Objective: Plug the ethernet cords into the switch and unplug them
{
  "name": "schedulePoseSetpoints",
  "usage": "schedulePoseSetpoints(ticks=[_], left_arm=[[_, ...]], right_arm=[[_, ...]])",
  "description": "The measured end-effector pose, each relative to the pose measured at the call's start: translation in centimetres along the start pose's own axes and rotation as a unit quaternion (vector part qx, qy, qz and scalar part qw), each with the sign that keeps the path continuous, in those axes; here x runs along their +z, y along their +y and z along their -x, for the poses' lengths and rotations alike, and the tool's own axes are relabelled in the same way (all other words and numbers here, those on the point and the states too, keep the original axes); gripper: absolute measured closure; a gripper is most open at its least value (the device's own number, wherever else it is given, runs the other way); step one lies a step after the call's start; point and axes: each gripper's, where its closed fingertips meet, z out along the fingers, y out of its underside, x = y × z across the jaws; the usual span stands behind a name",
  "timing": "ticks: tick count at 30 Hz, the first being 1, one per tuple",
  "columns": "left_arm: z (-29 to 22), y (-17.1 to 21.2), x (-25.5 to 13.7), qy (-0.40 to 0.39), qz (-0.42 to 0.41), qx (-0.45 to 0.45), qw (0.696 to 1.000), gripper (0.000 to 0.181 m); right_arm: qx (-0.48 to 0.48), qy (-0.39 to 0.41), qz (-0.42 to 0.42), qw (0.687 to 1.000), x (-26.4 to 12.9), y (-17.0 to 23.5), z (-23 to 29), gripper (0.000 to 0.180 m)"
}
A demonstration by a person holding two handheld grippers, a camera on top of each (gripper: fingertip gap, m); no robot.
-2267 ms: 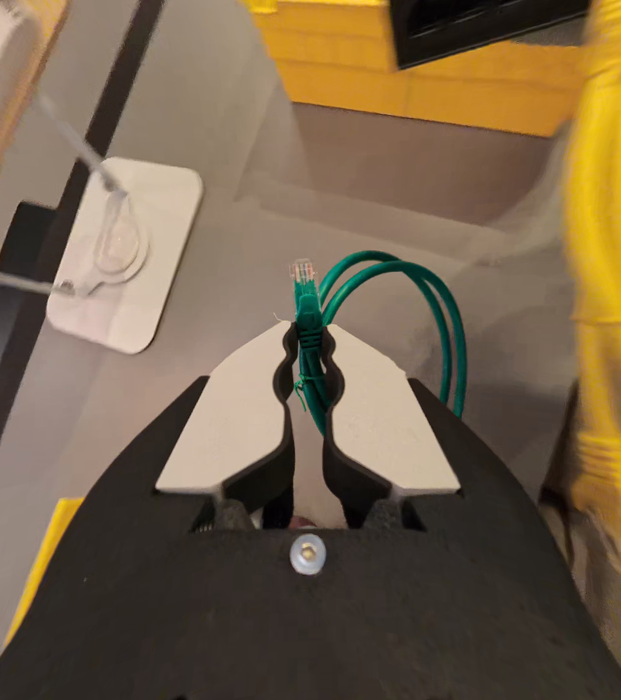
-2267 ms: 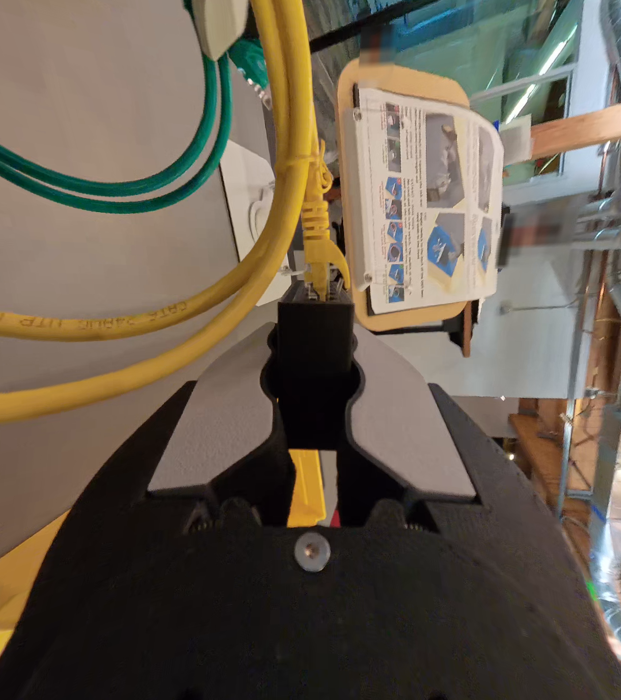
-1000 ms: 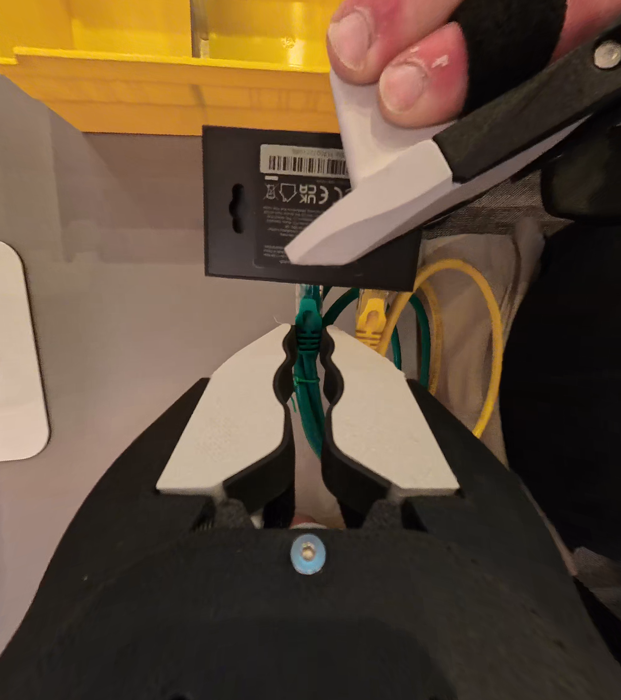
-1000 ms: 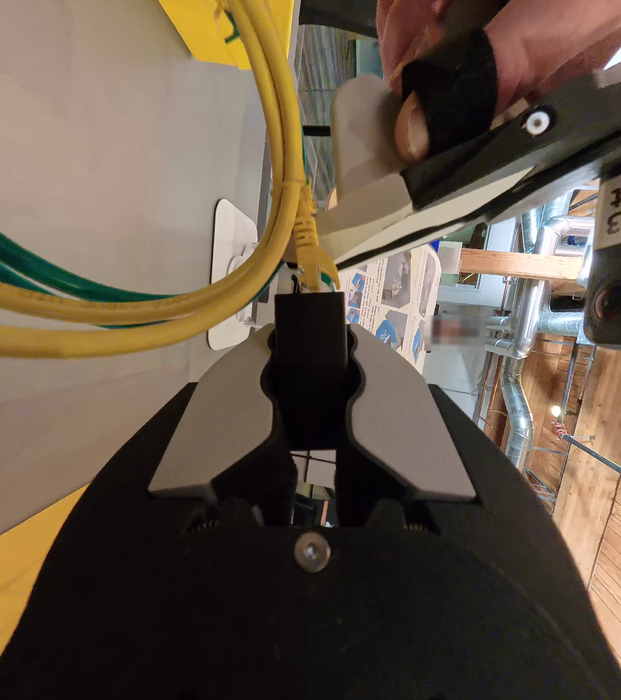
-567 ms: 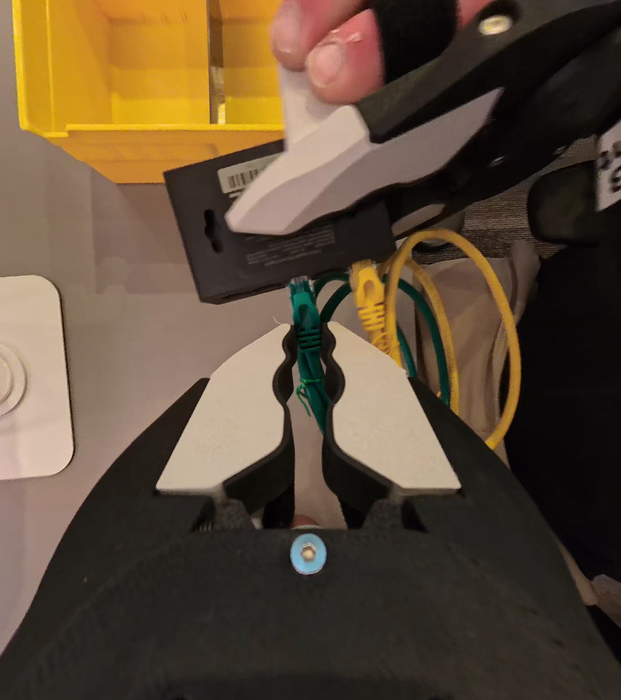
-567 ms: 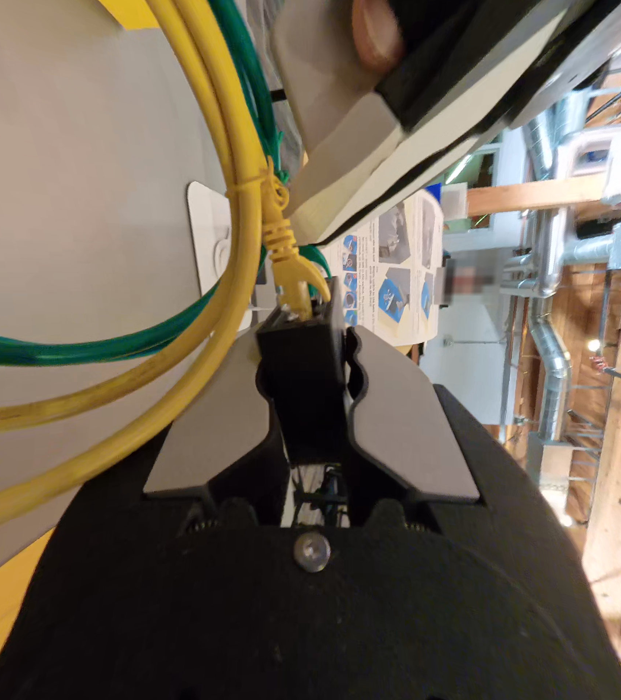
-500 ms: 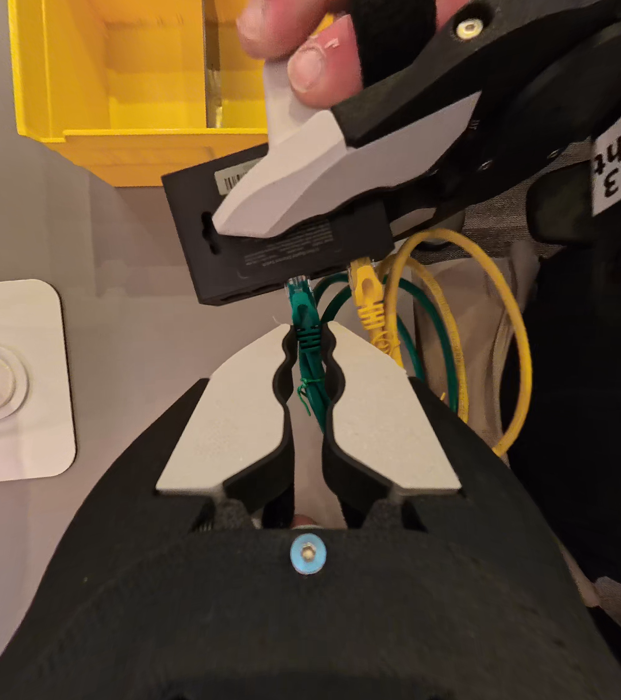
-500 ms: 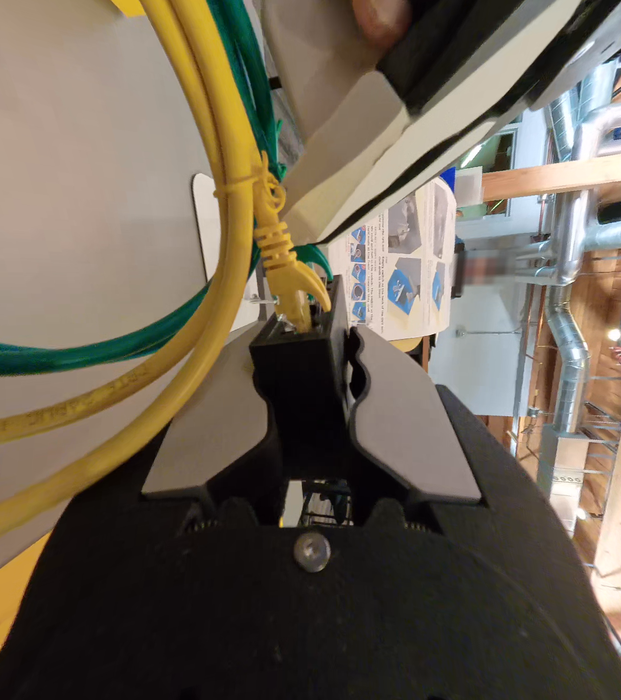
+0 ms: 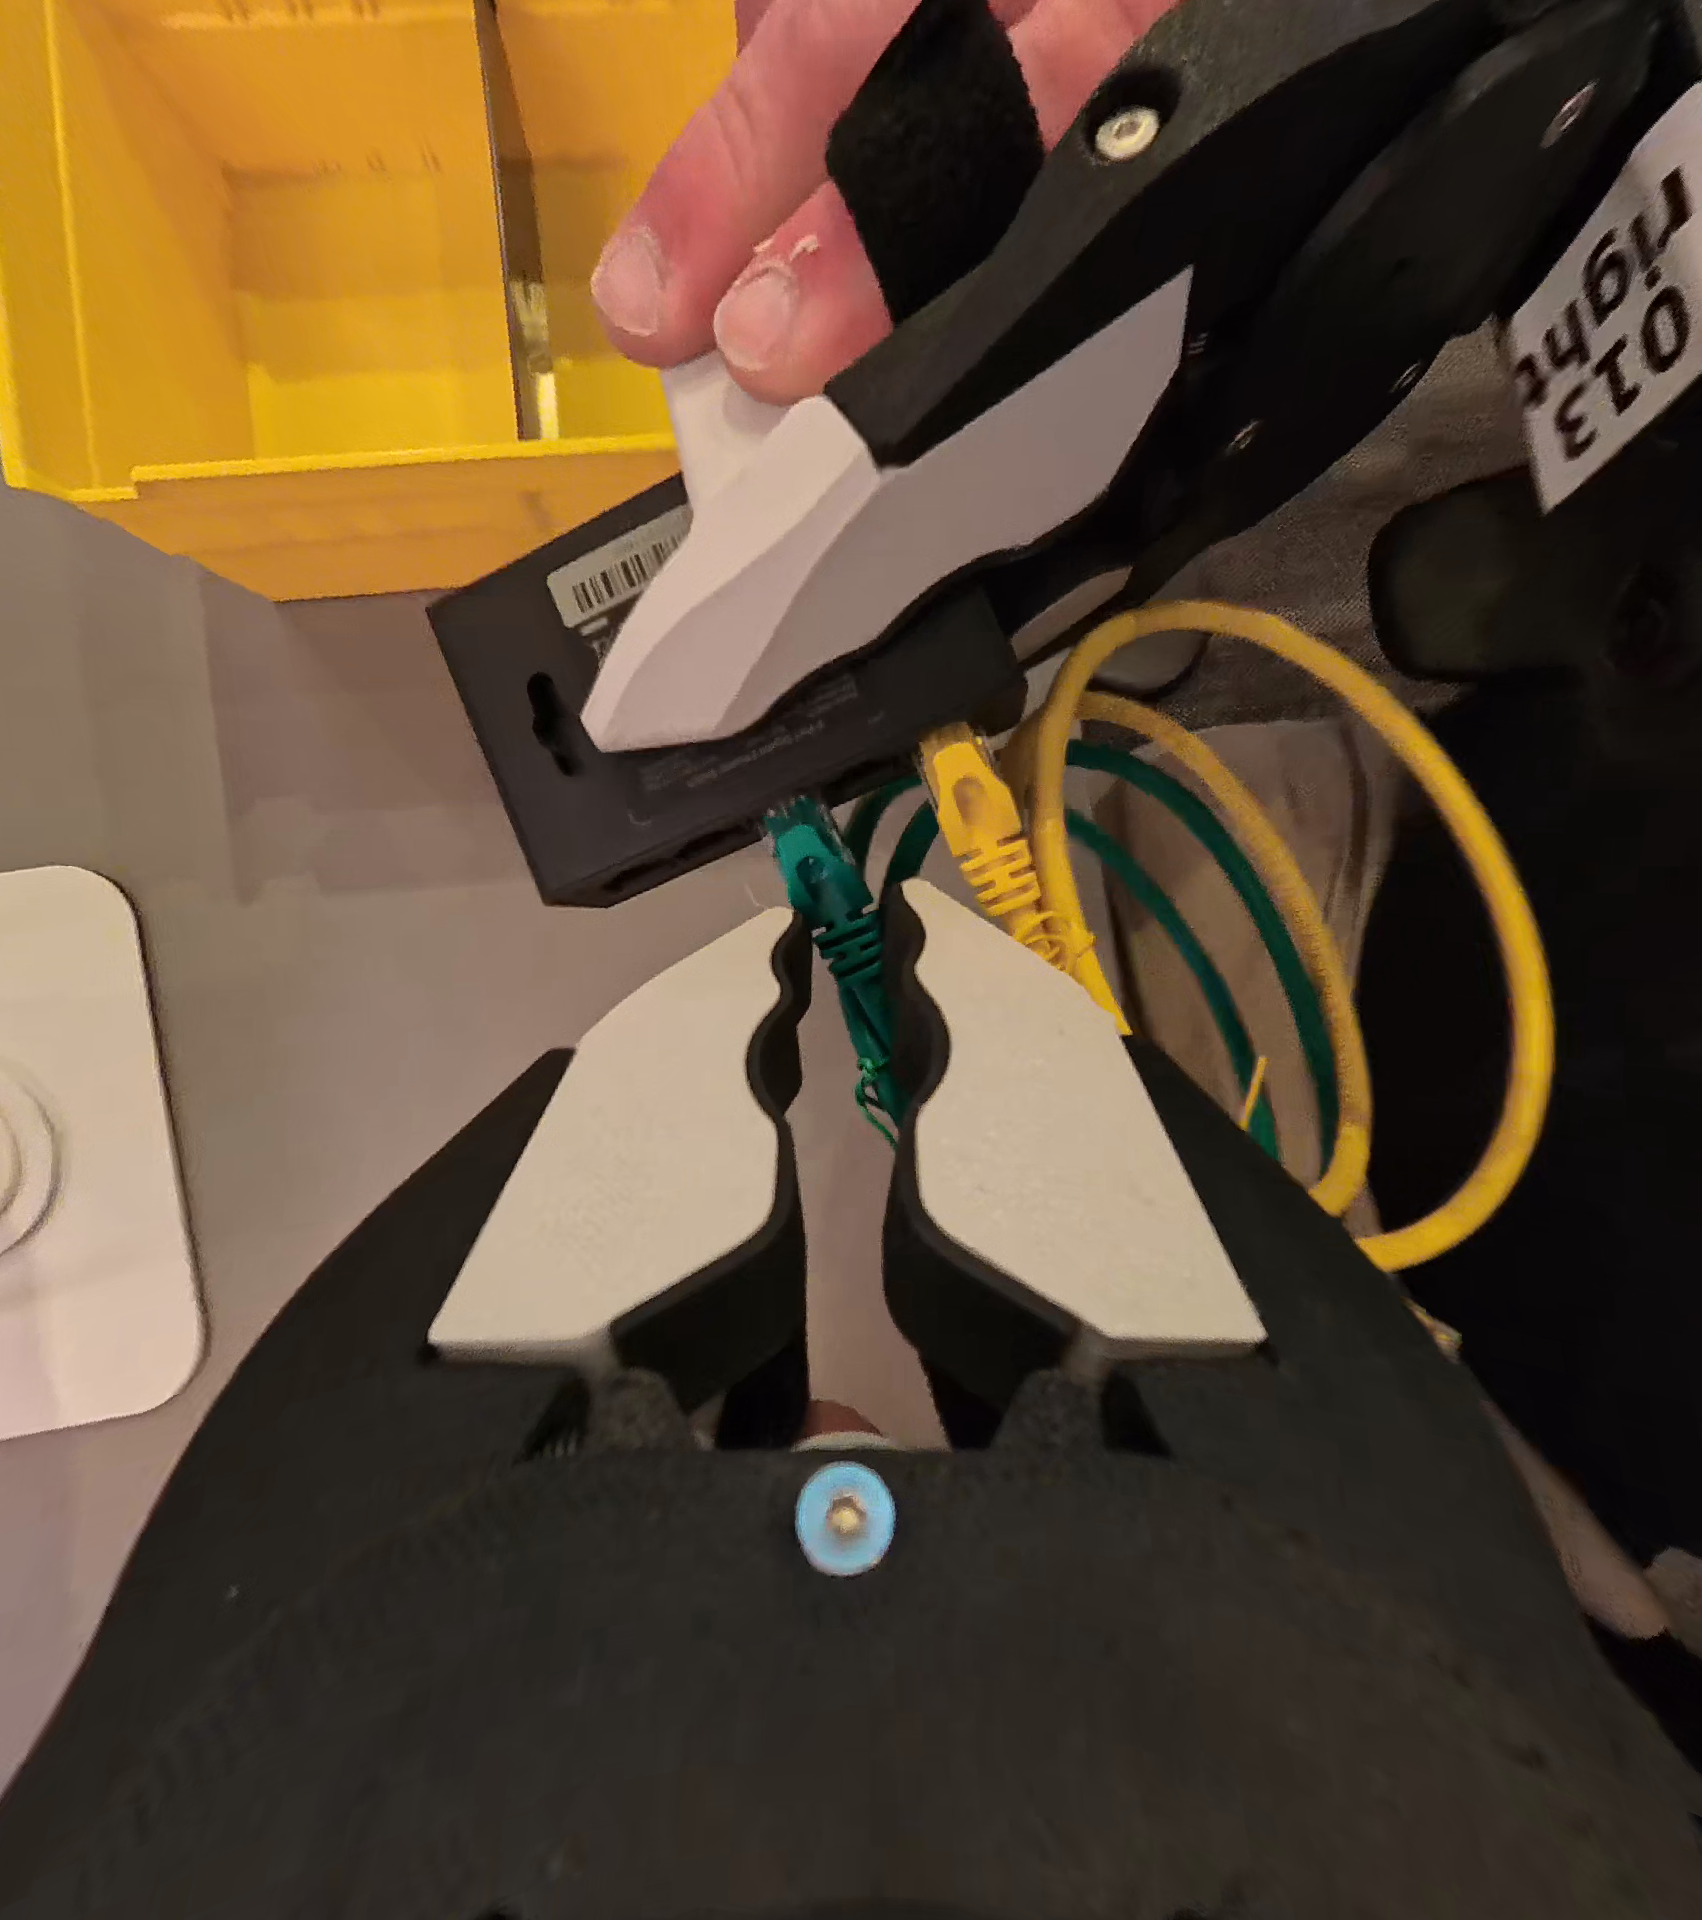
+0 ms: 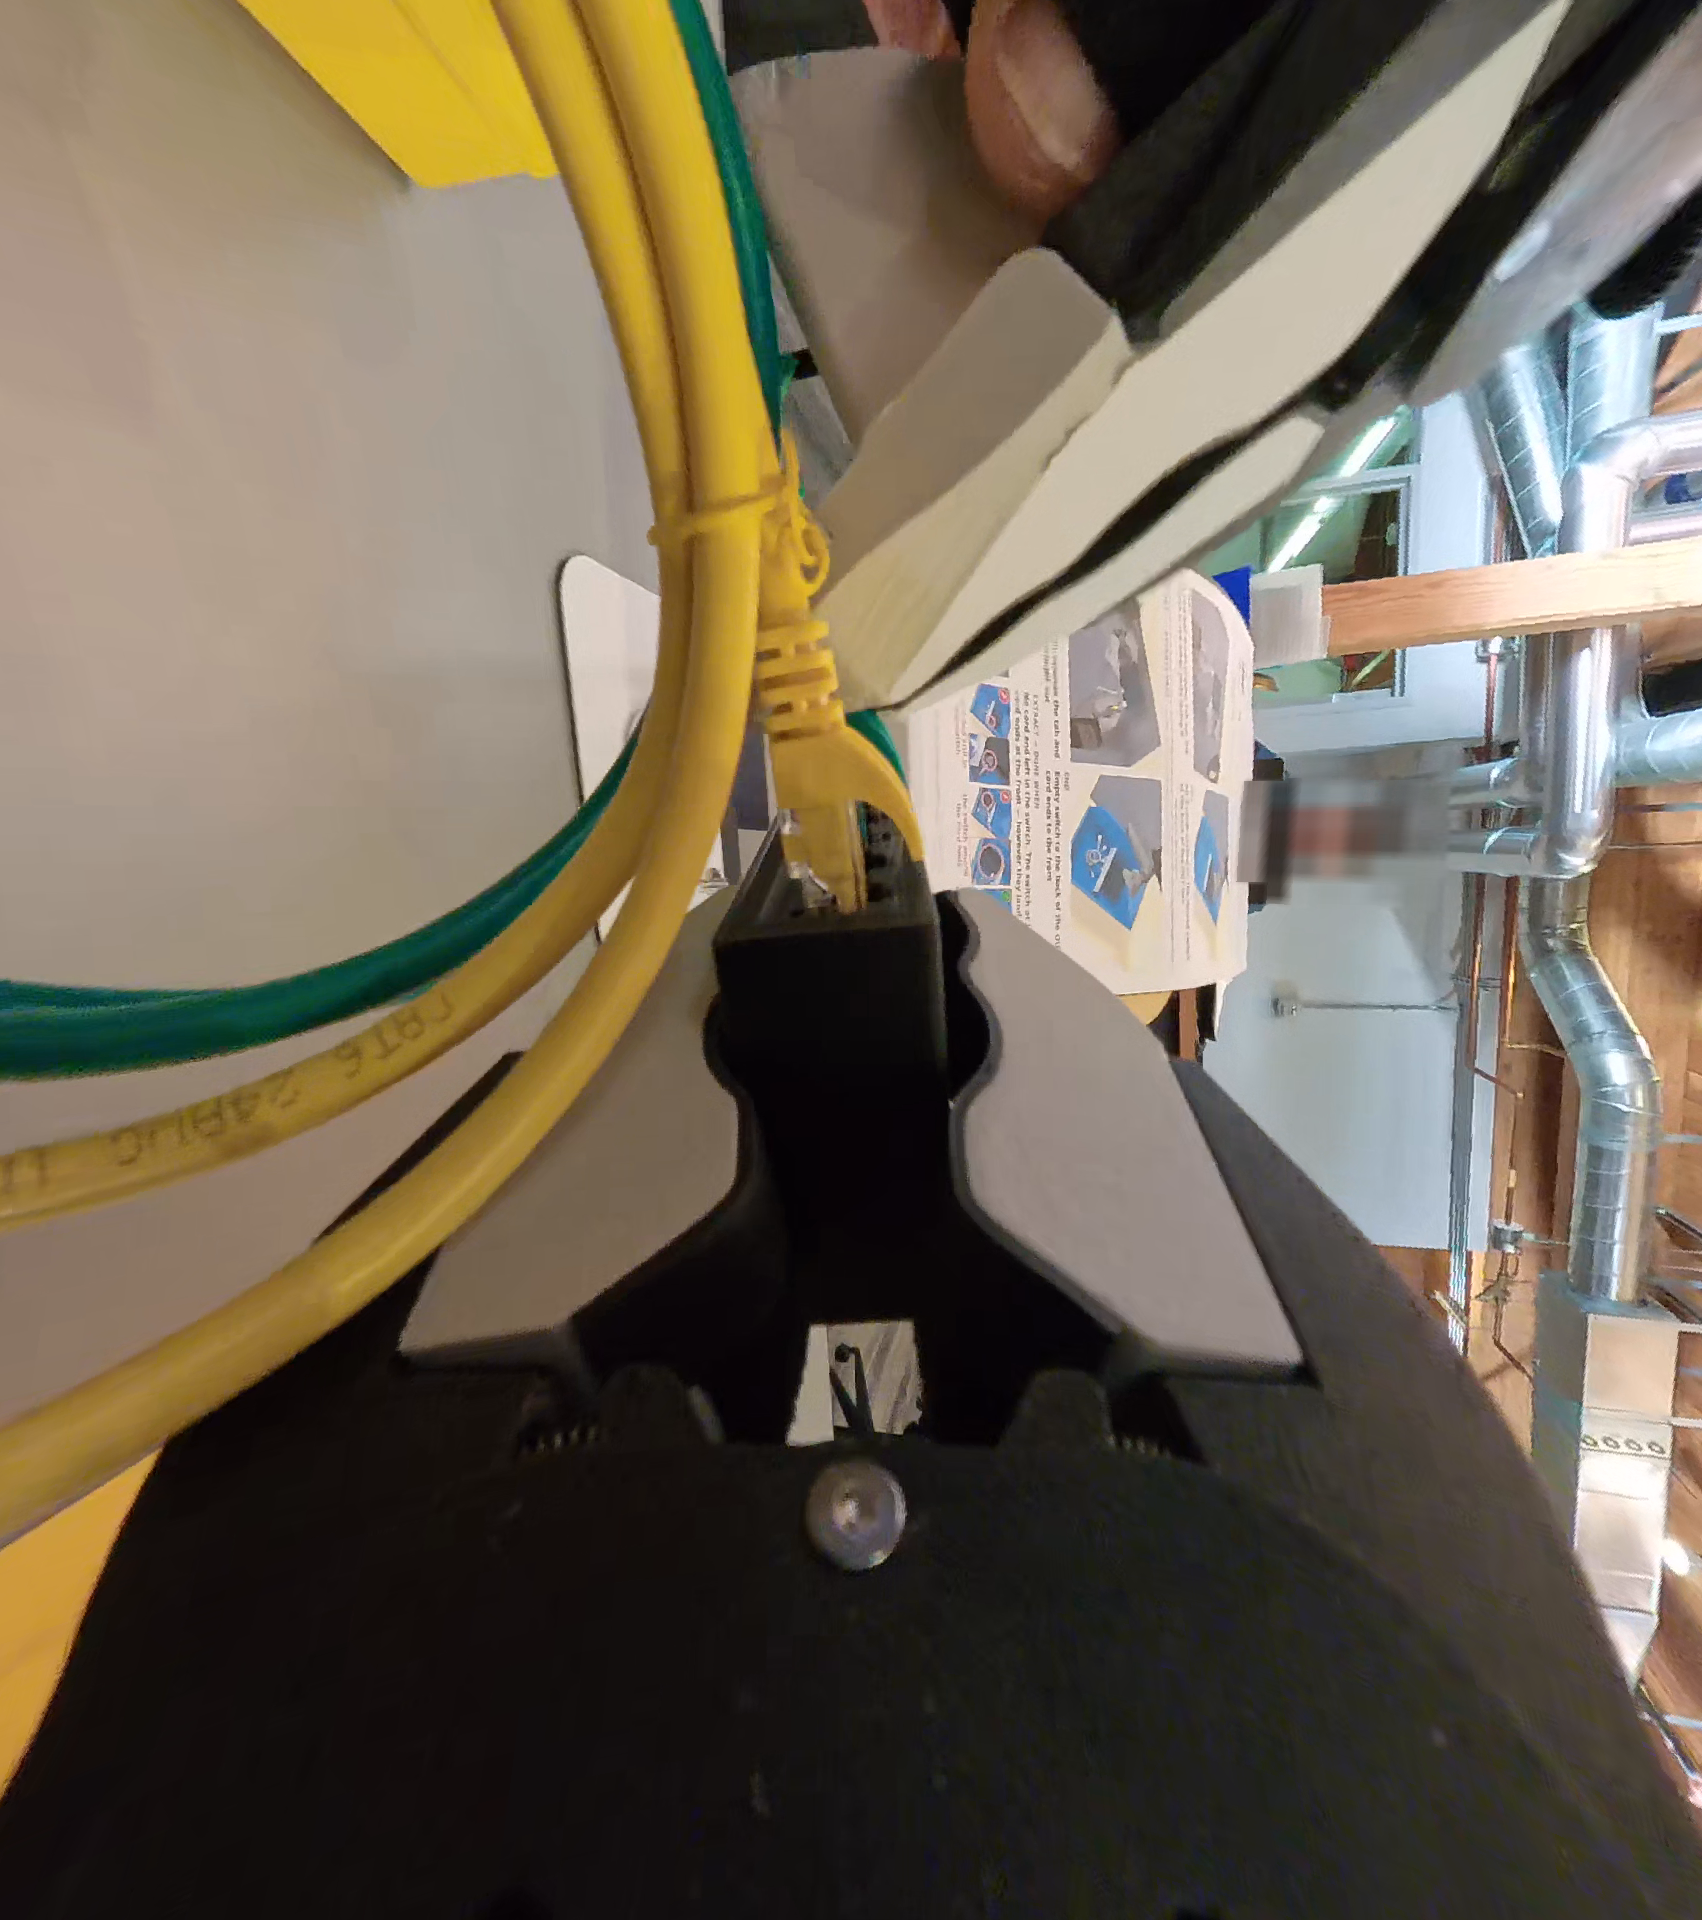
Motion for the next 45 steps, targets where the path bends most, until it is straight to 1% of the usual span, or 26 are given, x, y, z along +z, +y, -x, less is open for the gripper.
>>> schedulePoseSetpoints(ticks=[2,5,9,11,12,13,14,16,17,18,19,21,24,26,29,30,31,32,35,37,40,42,44,45], left_arm=[[0.0,0.5,0.5,0.001,0.02,0.013,1.0,0.169],[-0.2,0.5,0.7,0.022,0.006,0.019,1.0,0.169],[0.2,0.5,0.6,0.0,0.003,0.022,1.0,0.168],[0.1,0.8,0.1,0.025,-0.007,-0.014,1.0,0.167],[0.6,0.7,-0.3,0.014,-0.025,-0.021,0.999,0.164],[1.2,1.0,-0.6,-0.009,-0.032,-0.025,0.999,0.158],[1.4,1.5,-1.0,-0.026,-0.029,-0.027,0.999,0.155],[1.8,2.3,-2.5,-0.062,-0.039,-0.032,0.997,0.142],[2.0,2.8,-3.5,-0.081,-0.048,-0.04,0.995,0.143],[2.6,3.6,-4.7,-0.114,-0.048,-0.046,0.991,0.149],[3.0,4.7,-6.0,-0.144,-0.044,-0.049,0.987,0.148],[2.8,6.8,-8.3,-0.177,-0.045,-0.062,0.981,0.146],[2.2,11.6,-11.1,-0.231,-0.017,-0.101,0.968,0.146],[1.2,15.9,-11.6,-0.245,0.018,-0.139,0.959,0.146],[-0.7,23.3,-11.0,-0.255,0.091,-0.212,0.939,0.145],[-1.2,25.9,-10.8,-0.262,0.118,-0.238,0.928,0.141],[-1.6,28.1,-10.6,-0.272,0.136,-0.263,0.915,0.127],[-2.0,29.8,-10.4,-0.277,0.139,-0.286,0.907,0.117],[-3.0,33.0,-8.0,-0.247,0.13,-0.329,0.902,0.123],[-3.1,35.2,-6.2,-0.236,0.155,-0.348,0.894,0.125],[-3.2,37.4,-3.4,-0.207,0.187,-0.368,0.887,0.126],[-3.2,37.7,-1.9,-0.185,0.184,-0.387,0.885,0.133],[-3.2,38.4,-1.2,-0.183,0.203,-0.392,0.879,0.142],[-3.1,38.1,-1.1,-0.178,0.193,-0.393,0.881,0.15]], right_arm=[[-0.017,-0.012,0.0,1.0,0.2,-0.2,0.5,0.144],[-0.022,-0.023,-0.009,0.999,0.0,-0.5,1.0,0.145],[-0.005,-0.024,-0.007,1.0,0.3,-0.2,0.9,0.145],[-0.015,-0.021,-0.004,1.0,0.3,-0.5,0.8,0.145],[-0.014,-0.02,0.004,1.0,0.4,-0.6,0.7,0.146],[-0.012,-0.022,0.01,1.0,0.7,-0.5,0.6,0.15],[-0.014,-0.024,0.016,0.999,0.8,-0.4,0.6,0.146],[-0.003,-0.024,0.018,1.0,0.8,-0.6,0.5,0.146],[0.001,-0.026,0.019,0.999,0.8,-0.7,0.5,0.146],[0.001,-0.025,0.021,0.999,0.7,-0.8,0.5,0.146],[0.005,-0.024,0.022,0.999,0.8,-0.8,0.5,0.145],[0.015,-0.029,0.026,0.999,0.8,-0.6,0.6,0.145],[0.033,-0.036,0.035,0.998,1.1,0.1,1.1,0.146],[0.051,-0.043,0.037,0.997,1.2,0.5,1.5,0.145],[0.063,-0.04,0.042,0.996,1.1,0.7,1.7,0.145],[0.066,-0.039,0.042,0.996,1.1,0.6,1.7,0.149],[0.068,-0.038,0.042,0.996,1.0,0.6,1.7,0.145],[0.072,-0.04,0.04,0.996,1.0,0.5,1.8,0.145],[0.084,-0.045,0.034,0.995,0.9,0.1,1.9,0.145],[0.088,-0.046,0.034,0.995,0.9,-0.1,2.0,0.145],[0.089,-0.05,0.032,0.994,0.9,-0.5,2.2,0.145],[0.09,-0.053,0.033,0.994,0.8,-0.5,2.4,0.145],[0.092,-0.053,0.034,0.994,0.8,-0.4,2.5,0.145],[0.094,-0.054,0.034,0.994,0.7,-0.3,2.5,0.145]])
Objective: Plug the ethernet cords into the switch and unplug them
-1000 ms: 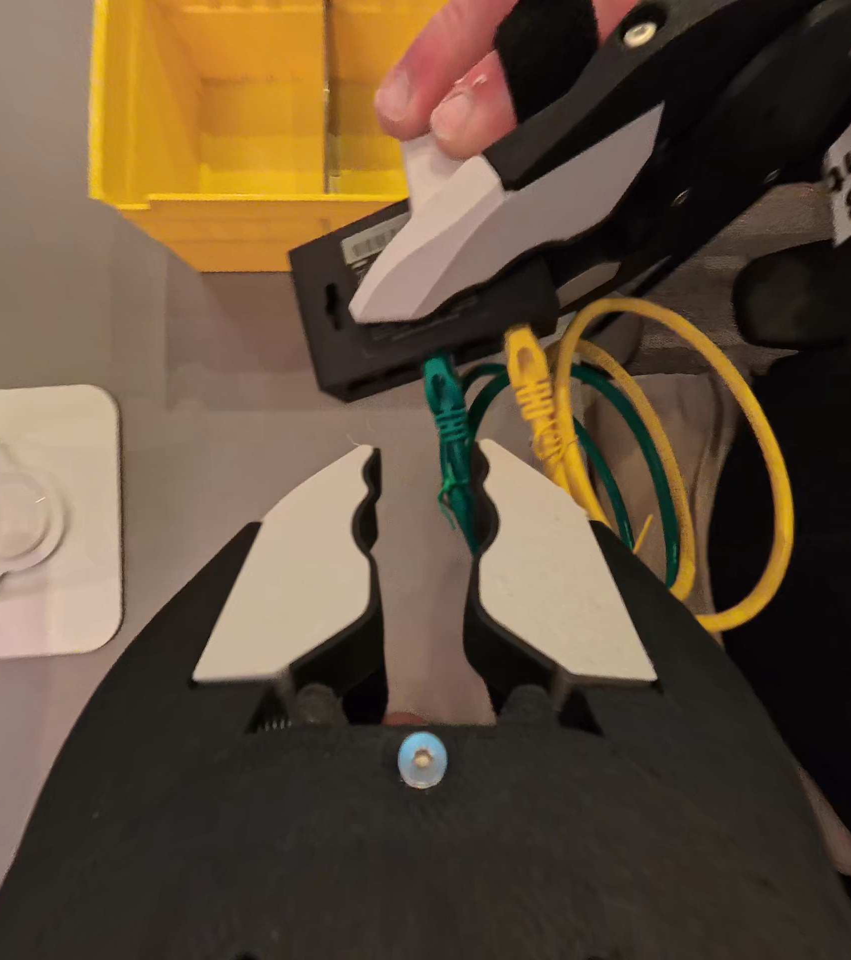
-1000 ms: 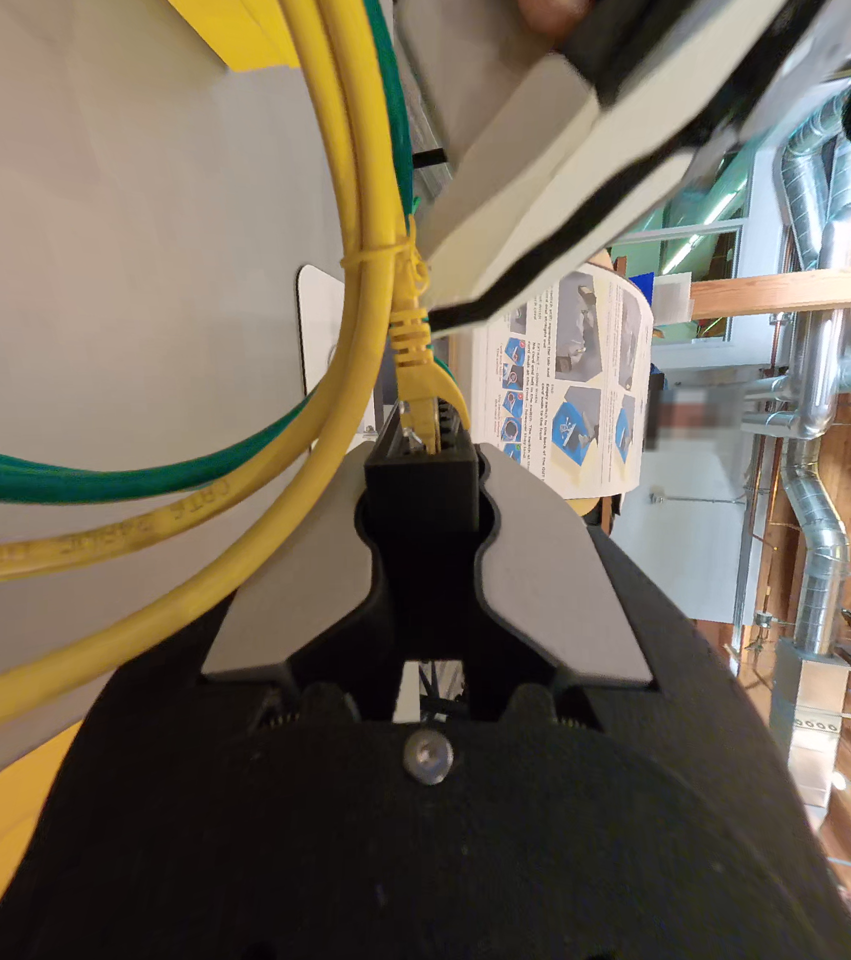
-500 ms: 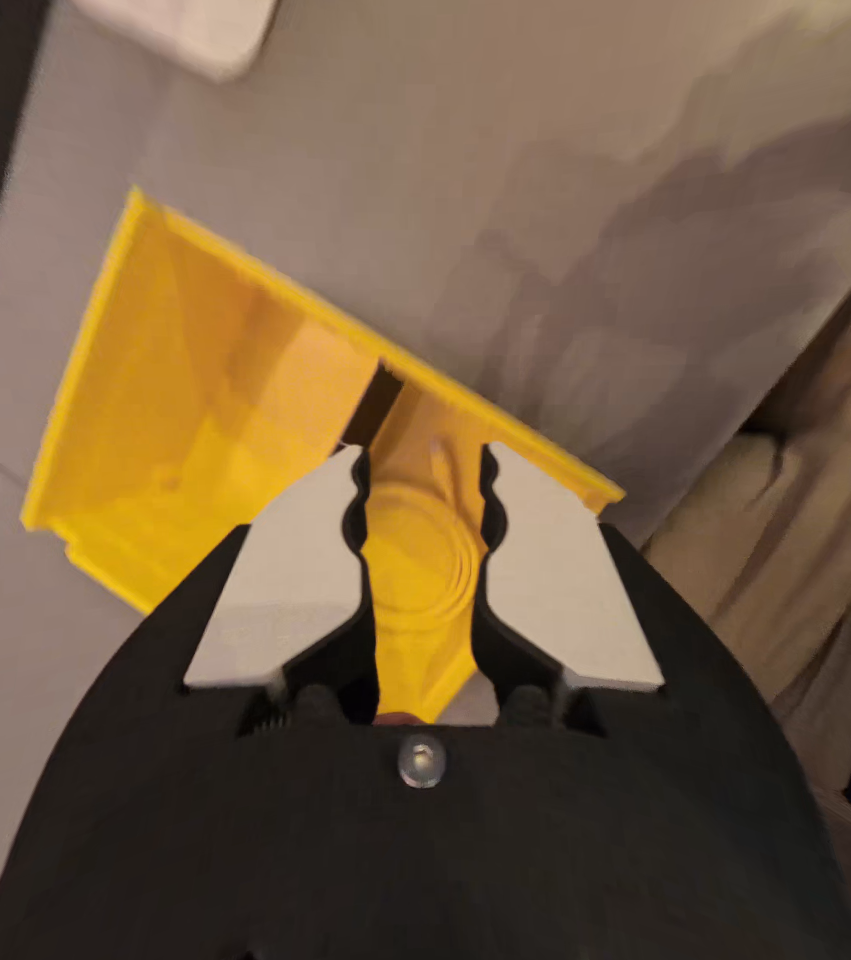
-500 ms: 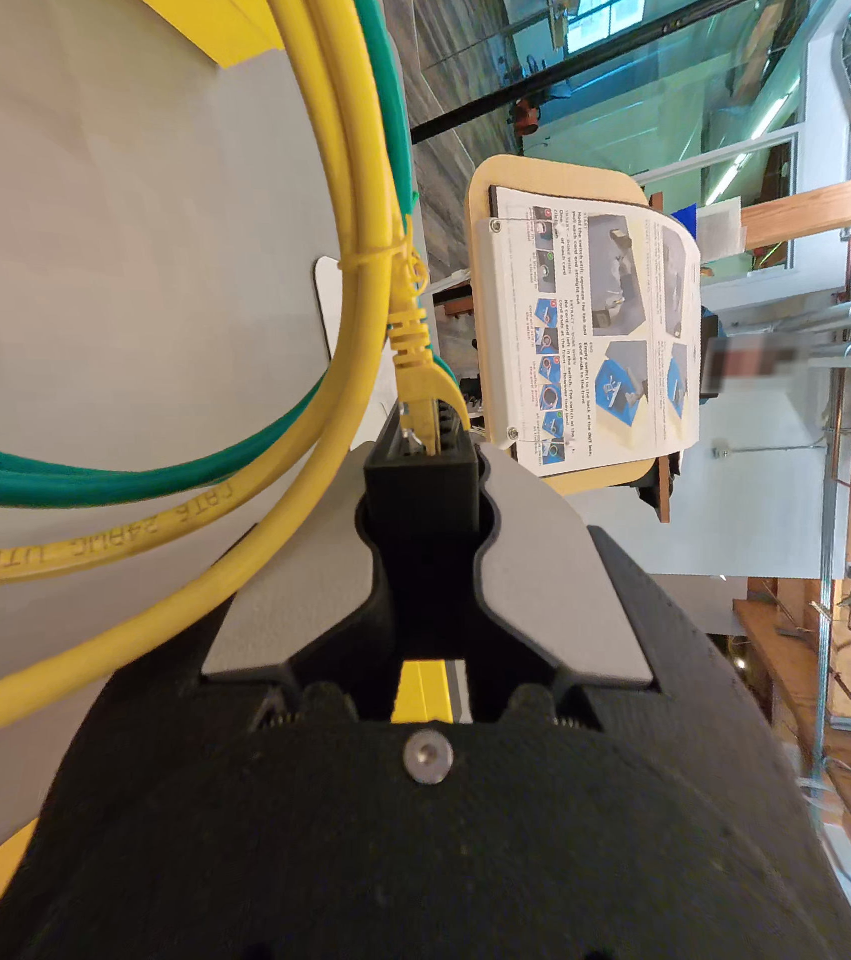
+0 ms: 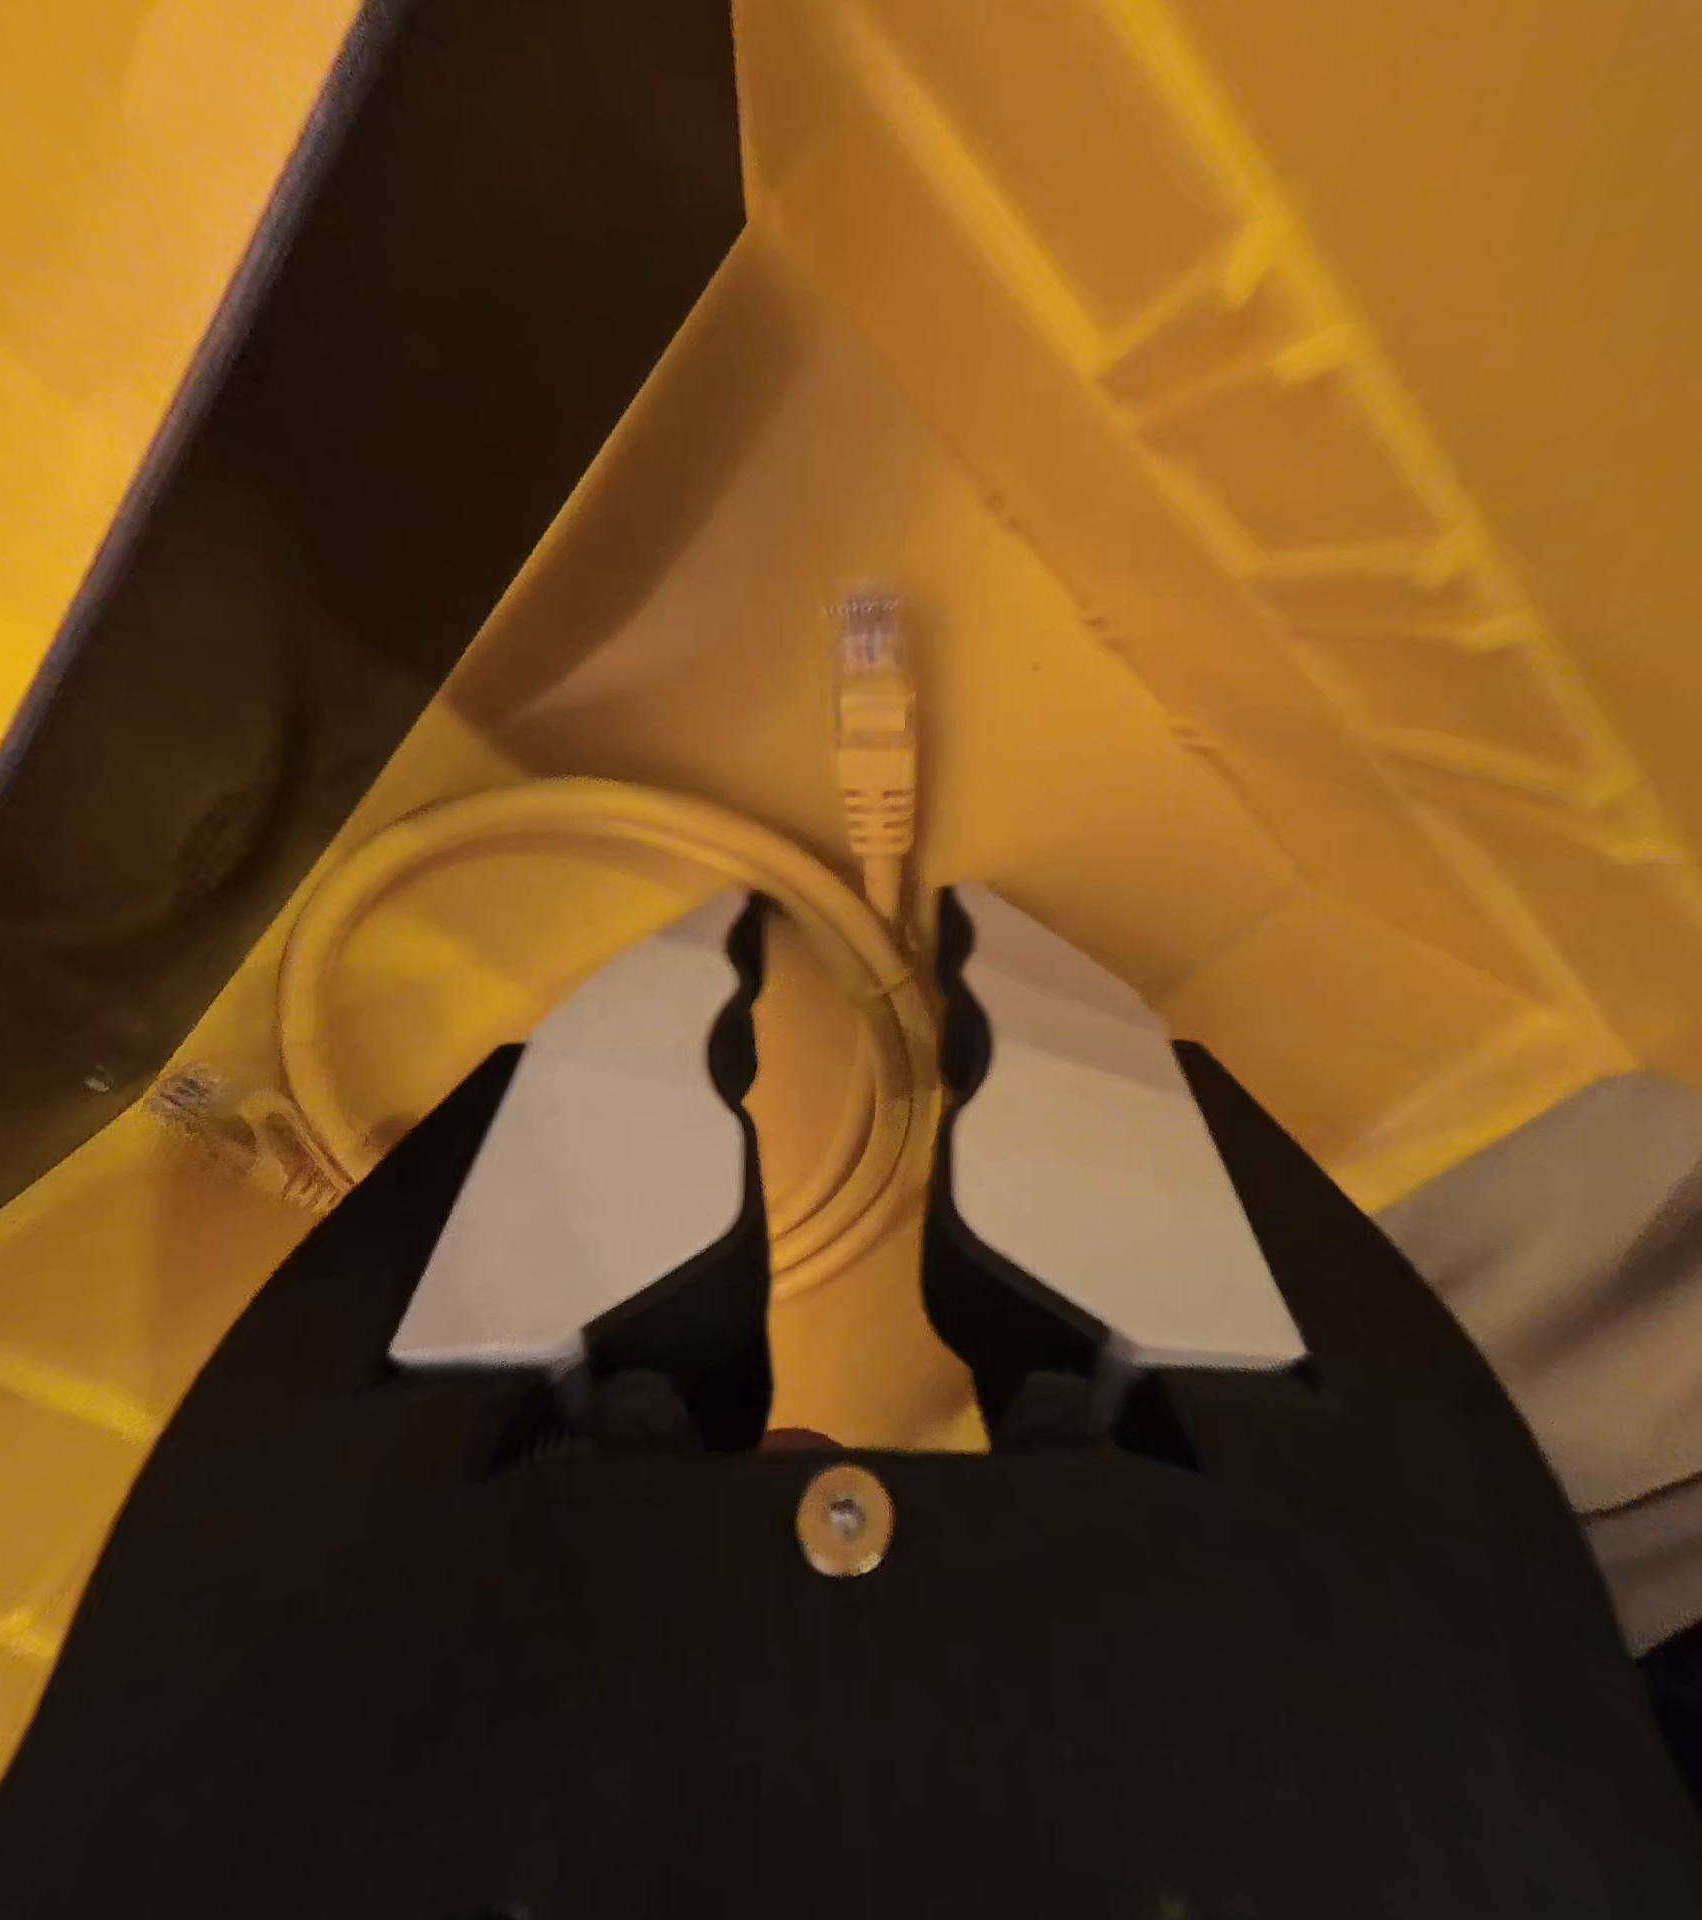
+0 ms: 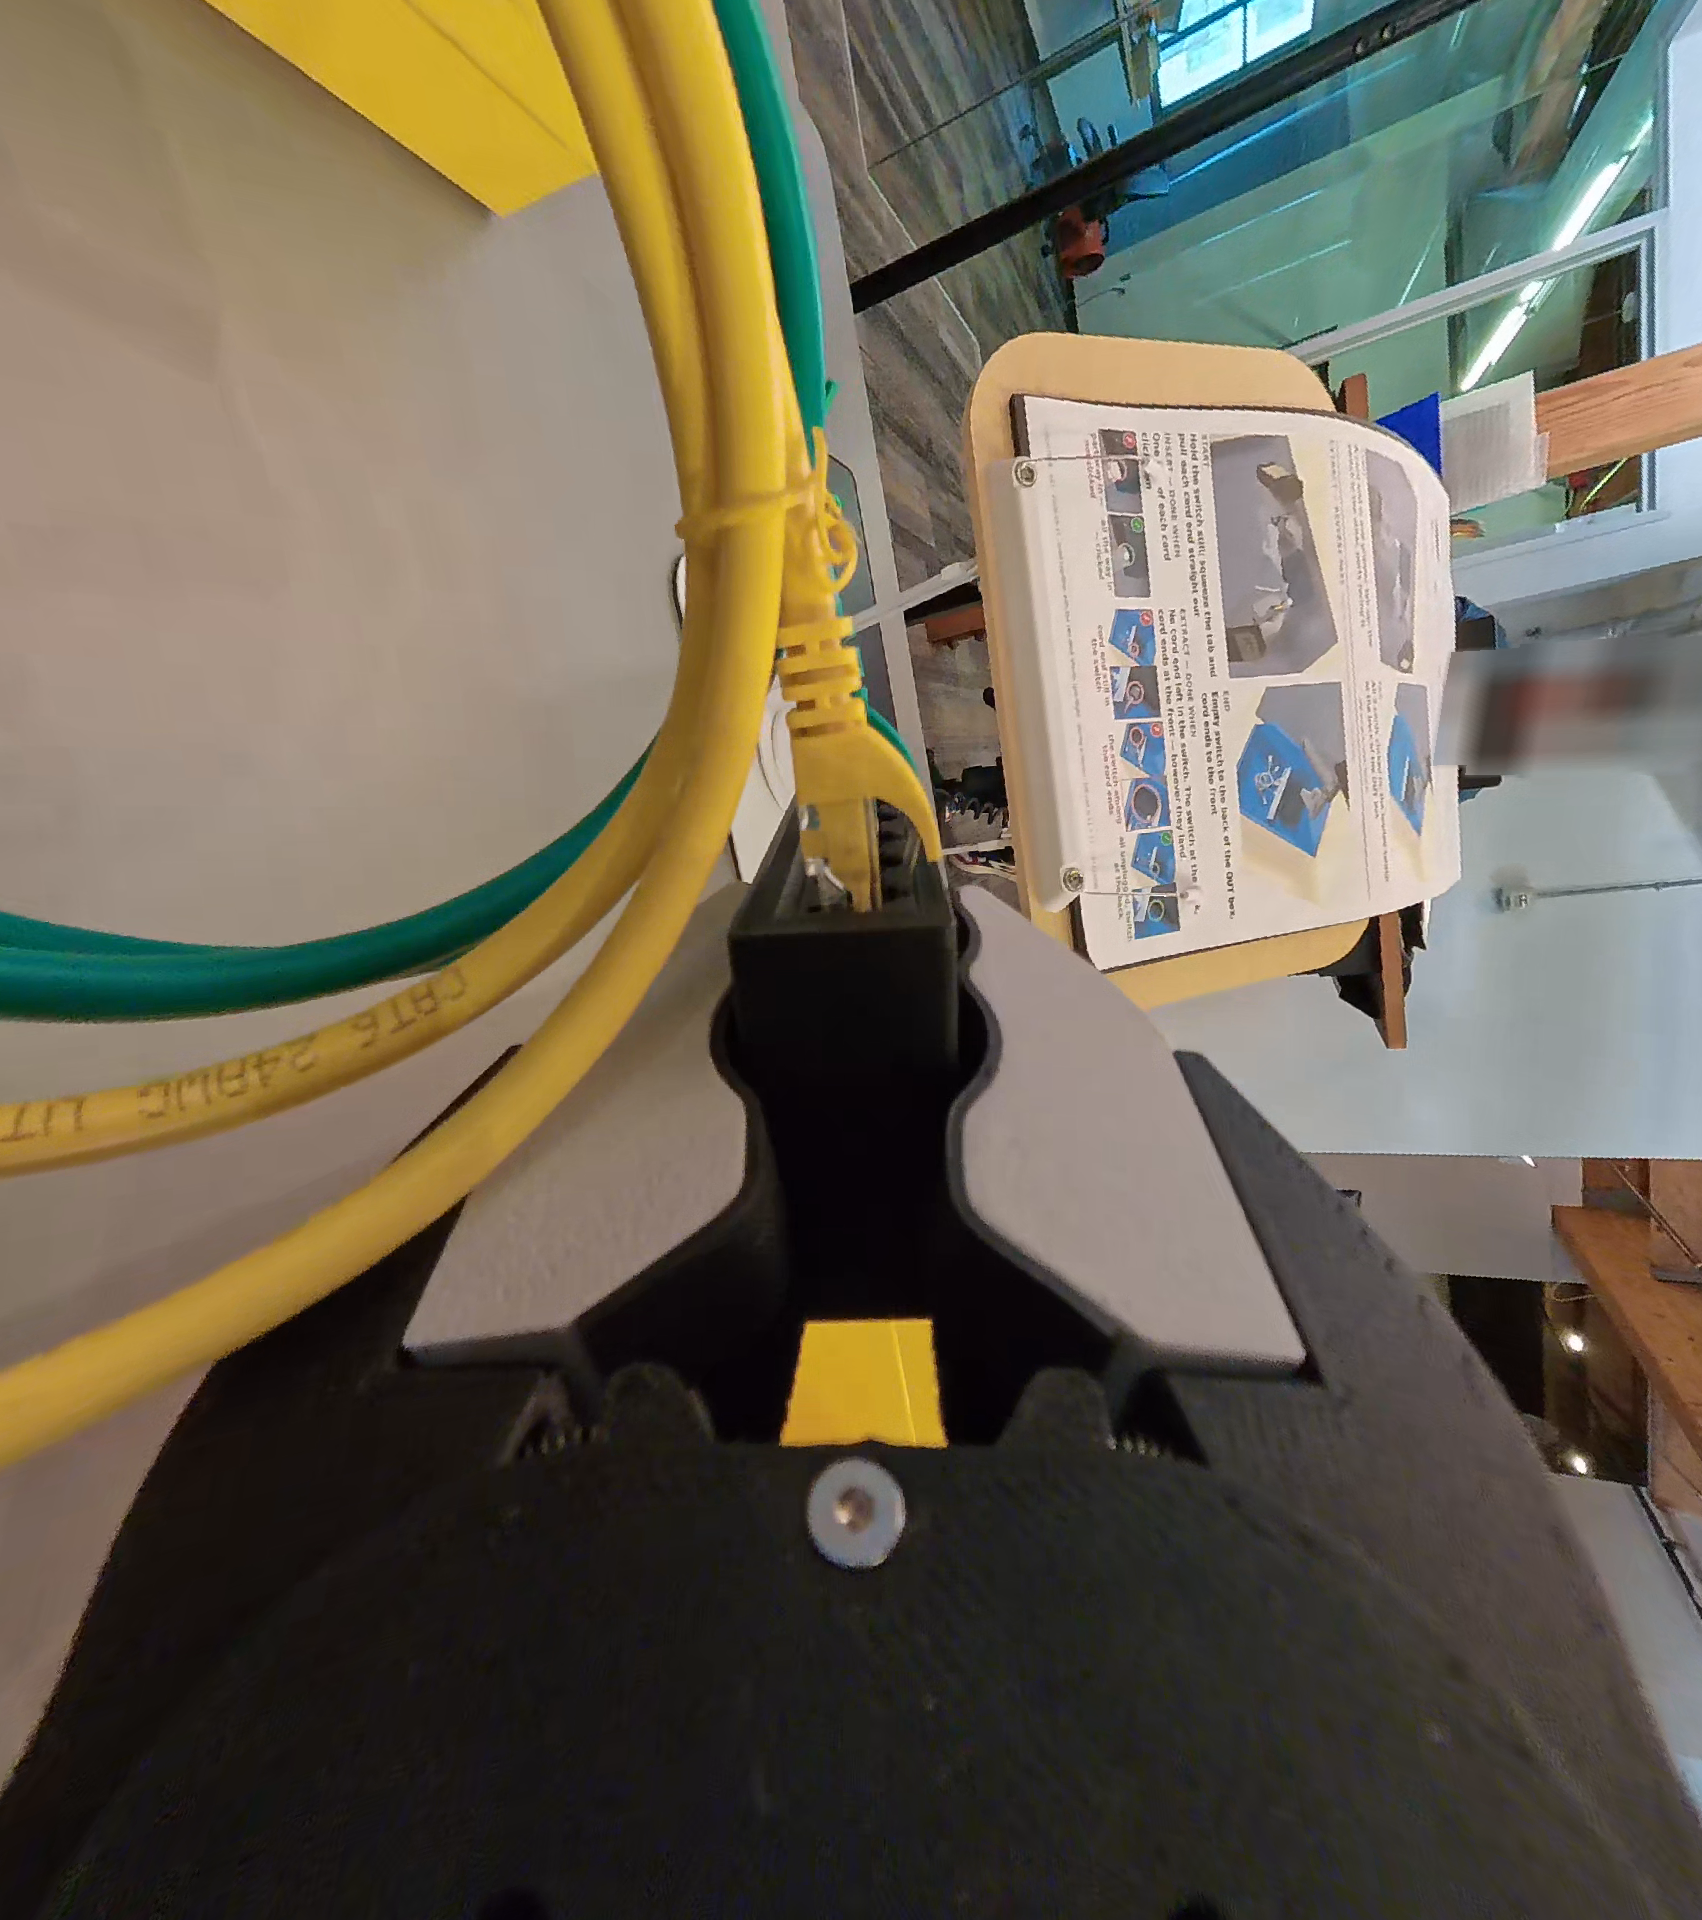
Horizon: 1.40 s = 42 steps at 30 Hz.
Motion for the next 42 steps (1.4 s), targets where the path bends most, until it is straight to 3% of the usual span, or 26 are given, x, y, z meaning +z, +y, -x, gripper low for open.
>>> schedulePoseSetpoints(ticks=[1,6,13,18,22,26,29,31,35,37,40,42], left_arm=[[-0.2,-0.1,0.0,0.009,-0.002,-0.001,1.0,0.158],[0.1,-0.4,-0.9,0.005,-0.033,-0.006,0.999,0.162],[0.0,-2.1,-9.7,0.006,-0.159,-0.015,0.987,0.164],[-5.6,-9.6,-21.4,0.053,-0.363,0.045,0.929,0.168],[-11.8,-16.2,-25.2,0.135,-0.457,0.092,0.875,0.168],[-15.6,-21.5,-23.0,0.226,-0.499,0.076,0.833,0.168],[-18.5,-23.7,-20.0,0.346,-0.526,0.077,0.773,0.168],[-19.2,-24.9,-18.0,0.427,-0.536,0.038,0.727,0.168],[-18.5,-26.1,-12.5,0.52,-0.5,-0.059,0.69,0.167],[-17.3,-25.9,-10.4,0.518,-0.491,-0.09,0.694,0.167],[-15.8,-25.2,-7.0,0.481,-0.46,-0.124,0.736,0.166],[-14.5,-24.9,-6.8,0.438,-0.459,-0.146,0.759,0.158]], right_arm=[[0.002,0.0,0.0,1.0,0.0,0.1,0.0,0.145],[0.007,-0.003,-0.002,1.0,0.1,0.1,0.3,0.145],[0.016,0.009,-0.006,1.0,-0.6,0.7,-0.3,0.145],[0.013,0.017,-0.009,1.0,-1.4,1.1,-0.9,0.145],[0.023,0.027,-0.012,0.999,-2.5,1.5,-1.6,0.145],[0.028,0.039,-0.006,0.999,-4.2,2.5,-2.4,0.145],[0.034,0.047,0.001,0.998,-5.4,3.7,-3.0,0.144],[0.039,0.054,0.007,0.998,-6.0,4.4,-3.4,0.144],[0.043,0.056,0.014,0.997,-6.4,5.2,-3.4,0.144],[0.042,0.053,0.014,0.998,-6.5,5.3,-3.1,0.144],[0.047,0.05,0.012,0.998,-6.3,5.4,-2.9,0.145],[0.051,0.048,0.012,0.997,-6.0,5.4,-2.8,0.144]])
